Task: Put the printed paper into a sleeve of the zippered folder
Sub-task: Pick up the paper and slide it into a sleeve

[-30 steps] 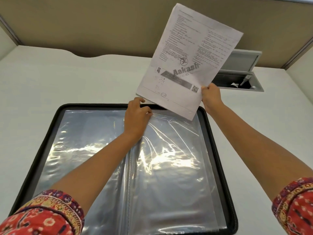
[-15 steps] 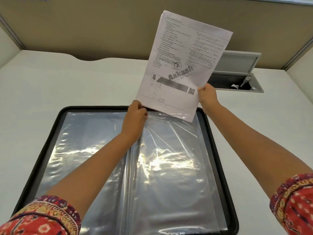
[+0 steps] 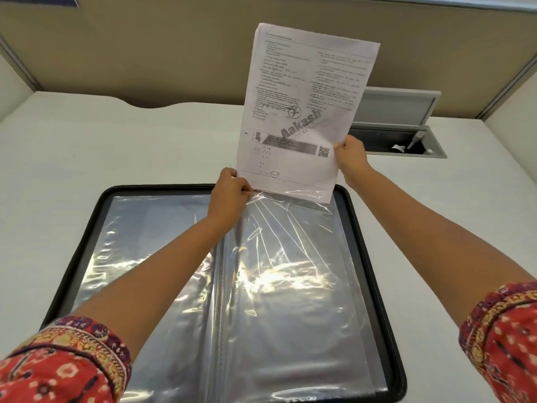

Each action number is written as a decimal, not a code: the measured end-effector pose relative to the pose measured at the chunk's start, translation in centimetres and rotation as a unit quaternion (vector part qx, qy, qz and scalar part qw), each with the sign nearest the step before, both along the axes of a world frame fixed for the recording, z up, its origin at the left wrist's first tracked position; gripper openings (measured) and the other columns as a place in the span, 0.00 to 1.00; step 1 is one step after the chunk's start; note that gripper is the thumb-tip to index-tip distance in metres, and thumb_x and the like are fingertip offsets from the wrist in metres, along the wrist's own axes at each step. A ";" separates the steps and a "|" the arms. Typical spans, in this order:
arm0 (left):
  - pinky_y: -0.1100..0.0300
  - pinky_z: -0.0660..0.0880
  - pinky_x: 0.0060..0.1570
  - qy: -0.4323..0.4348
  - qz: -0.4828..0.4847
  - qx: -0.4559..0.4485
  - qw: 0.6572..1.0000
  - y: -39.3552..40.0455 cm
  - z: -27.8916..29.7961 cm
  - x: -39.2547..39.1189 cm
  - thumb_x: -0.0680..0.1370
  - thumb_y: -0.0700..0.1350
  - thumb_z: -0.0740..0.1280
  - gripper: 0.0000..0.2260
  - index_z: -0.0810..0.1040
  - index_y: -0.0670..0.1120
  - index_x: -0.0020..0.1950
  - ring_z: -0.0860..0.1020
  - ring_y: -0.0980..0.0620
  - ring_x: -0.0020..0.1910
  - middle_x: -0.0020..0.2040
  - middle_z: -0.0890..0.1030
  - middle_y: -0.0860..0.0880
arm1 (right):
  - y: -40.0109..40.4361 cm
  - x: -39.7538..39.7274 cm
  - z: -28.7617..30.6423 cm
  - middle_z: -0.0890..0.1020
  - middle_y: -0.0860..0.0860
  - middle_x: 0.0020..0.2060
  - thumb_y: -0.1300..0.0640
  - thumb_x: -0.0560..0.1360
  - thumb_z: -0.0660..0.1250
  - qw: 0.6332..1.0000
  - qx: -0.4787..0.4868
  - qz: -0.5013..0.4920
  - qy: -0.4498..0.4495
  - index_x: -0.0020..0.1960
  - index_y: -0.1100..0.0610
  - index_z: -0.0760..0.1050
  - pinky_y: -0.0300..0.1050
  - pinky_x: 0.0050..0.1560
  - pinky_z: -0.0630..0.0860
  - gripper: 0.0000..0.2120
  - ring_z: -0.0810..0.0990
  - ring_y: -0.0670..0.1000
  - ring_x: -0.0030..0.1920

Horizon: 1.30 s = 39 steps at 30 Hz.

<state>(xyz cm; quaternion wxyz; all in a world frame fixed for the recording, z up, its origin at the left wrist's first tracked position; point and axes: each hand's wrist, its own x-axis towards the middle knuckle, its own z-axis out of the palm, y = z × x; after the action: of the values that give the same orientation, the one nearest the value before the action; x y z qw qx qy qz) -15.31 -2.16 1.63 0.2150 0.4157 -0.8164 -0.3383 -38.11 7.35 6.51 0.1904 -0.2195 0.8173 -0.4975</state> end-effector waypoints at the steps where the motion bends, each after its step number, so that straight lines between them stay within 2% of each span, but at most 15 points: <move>1: 0.61 0.66 0.46 0.001 -0.001 0.000 1.000 -0.2 0.1 0.1 0.72 0.36 0.68 0.03 0.81 0.40 0.42 0.71 0.51 0.47 0.52 0.71 0.47 | -0.1 -0.1 0.1 0.75 0.54 0.48 0.66 0.78 0.52 1.000 0.002 0.000 0.000 0.55 0.64 0.72 0.39 0.40 0.70 0.12 0.72 0.51 0.46; 3: 0.61 0.66 0.45 -0.023 -0.027 -0.014 0.999 -0.7 0.3 0.2 0.73 0.36 0.67 0.04 0.81 0.41 0.43 0.71 0.51 0.45 0.49 0.71 0.45 | -0.4 -0.2 0.3 0.75 0.54 0.47 0.67 0.78 0.52 1.000 0.011 0.005 0.003 0.56 0.65 0.73 0.37 0.35 0.69 0.13 0.72 0.51 0.46; 7: 0.63 0.67 0.45 -0.056 -0.076 -0.022 0.995 -1.4 0.9 0.5 0.73 0.37 0.67 0.04 0.82 0.40 0.45 0.73 0.53 0.43 0.47 0.81 0.42 | -1.3 -0.3 0.7 0.74 0.54 0.42 0.68 0.77 0.51 0.999 0.042 0.016 0.016 0.40 0.59 0.69 0.40 0.38 0.68 0.12 0.69 0.52 0.44; 9: 0.63 0.67 0.45 -0.053 -0.073 -0.005 0.996 -1.8 1.0 0.6 0.73 0.38 0.68 0.04 0.82 0.41 0.45 0.74 0.53 0.43 0.47 0.83 0.43 | -1.7 -0.4 0.8 0.74 0.56 0.46 0.68 0.77 0.51 0.998 0.052 0.019 0.017 0.45 0.61 0.69 0.43 0.43 0.68 0.09 0.70 0.52 0.46; 12: 0.63 0.66 0.40 -0.050 -0.082 0.011 0.995 -2.1 1.0 0.7 0.73 0.40 0.69 0.03 0.81 0.43 0.45 0.74 0.52 0.41 0.45 0.83 0.45 | -2.0 -0.7 0.8 0.75 0.58 0.49 0.67 0.77 0.51 0.998 0.058 0.027 0.006 0.55 0.67 0.72 0.45 0.46 0.68 0.13 0.71 0.52 0.47; 15: 0.65 0.66 0.35 -0.037 -0.099 0.030 0.994 -2.1 1.0 1.0 0.74 0.42 0.69 0.01 0.78 0.46 0.42 0.75 0.49 0.39 0.42 0.82 0.44 | -2.3 -0.8 1.0 0.73 0.56 0.43 0.69 0.76 0.51 0.998 0.054 0.042 -0.003 0.49 0.63 0.72 0.40 0.37 0.68 0.11 0.70 0.52 0.40; 18: 0.61 0.69 0.39 -0.026 -0.104 0.049 0.993 -2.1 0.8 1.2 0.74 0.42 0.68 0.02 0.76 0.46 0.43 0.77 0.47 0.41 0.42 0.82 0.43 | -2.9 -0.9 1.3 0.71 0.52 0.36 0.70 0.76 0.51 0.997 0.042 0.055 -0.027 0.41 0.59 0.69 0.37 0.31 0.64 0.12 0.66 0.47 0.33; 21: 0.58 0.71 0.45 -0.011 -0.095 0.067 0.993 -2.2 0.6 1.3 0.75 0.41 0.67 0.03 0.77 0.42 0.46 0.77 0.46 0.44 0.43 0.81 0.42 | -3.2 -0.9 1.7 0.71 0.50 0.35 0.69 0.76 0.51 0.997 0.030 0.058 -0.037 0.43 0.59 0.70 0.37 0.32 0.65 0.12 0.68 0.47 0.33; 23: 0.61 0.70 0.44 -0.003 -0.098 0.066 0.993 -2.2 0.6 1.4 0.75 0.41 0.67 0.04 0.77 0.40 0.47 0.76 0.49 0.43 0.42 0.79 0.45 | -3.3 -0.9 2.0 0.73 0.50 0.35 0.70 0.75 0.51 0.997 0.015 0.052 -0.052 0.44 0.59 0.71 0.38 0.33 0.69 0.13 0.71 0.49 0.35; 27: 0.77 0.68 0.34 0.034 -0.109 0.111 0.987 -2.3 0.9 1.6 0.75 0.39 0.67 0.01 0.76 0.42 0.45 0.74 0.62 0.36 0.40 0.78 0.50 | -3.2 -1.1 1.8 0.77 0.56 0.41 0.71 0.74 0.52 0.996 0.021 0.052 -0.074 0.44 0.61 0.74 0.47 0.45 0.70 0.13 0.73 0.54 0.46; 29: 0.78 0.67 0.32 0.043 -0.110 0.130 0.984 -2.4 1.0 1.8 0.75 0.39 0.67 0.01 0.76 0.44 0.44 0.72 0.64 0.33 0.38 0.77 0.54 | -2.9 -1.1 1.6 0.77 0.56 0.41 0.71 0.75 0.52 0.995 0.036 0.056 -0.071 0.43 0.61 0.74 0.48 0.47 0.72 0.13 0.73 0.54 0.47; 32: 0.71 0.70 0.43 0.058 -0.117 0.146 0.981 -2.6 1.0 2.1 0.74 0.39 0.68 0.02 0.77 0.42 0.45 0.74 0.57 0.41 0.40 0.78 0.51 | -2.7 -0.9 0.9 0.75 0.58 0.46 0.72 0.75 0.51 0.994 0.055 0.061 -0.066 0.55 0.67 0.73 0.47 0.45 0.74 0.15 0.73 0.54 0.48; 35: 0.62 0.67 0.50 0.042 -0.114 0.118 0.985 -2.5 0.7 2.0 0.73 0.40 0.69 0.03 0.79 0.40 0.45 0.73 0.53 0.48 0.46 0.78 0.47 | -2.6 -0.9 0.4 0.74 0.58 0.48 0.71 0.75 0.50 0.993 0.095 0.069 -0.032 0.57 0.67 0.72 0.44 0.39 0.71 0.16 0.71 0.53 0.47; 37: 0.61 0.67 0.49 0.027 -0.104 0.076 0.991 -2.4 0.5 1.7 0.73 0.41 0.70 0.04 0.80 0.40 0.44 0.73 0.53 0.49 0.46 0.77 0.47 | -2.5 -1.1 0.2 0.73 0.57 0.48 0.69 0.76 0.50 0.989 0.127 0.066 0.018 0.54 0.64 0.72 0.45 0.44 0.68 0.14 0.70 0.53 0.48; 39: 0.59 0.70 0.46 0.021 -0.096 0.065 0.993 -2.3 0.4 1.5 0.72 0.41 0.70 0.04 0.81 0.40 0.43 0.75 0.51 0.44 0.42 0.79 0.46 | -2.3 -1.2 0.0 0.74 0.60 0.50 0.69 0.76 0.51 0.985 0.147 0.060 0.063 0.55 0.64 0.71 0.45 0.46 0.67 0.13 0.70 0.54 0.49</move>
<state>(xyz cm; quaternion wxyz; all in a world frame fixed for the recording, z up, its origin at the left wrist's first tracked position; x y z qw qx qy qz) -13.84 -4.45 2.05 0.1715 0.3410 -0.8241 -0.4185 -39.30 5.00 6.51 0.1981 -0.2687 0.8775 -0.3444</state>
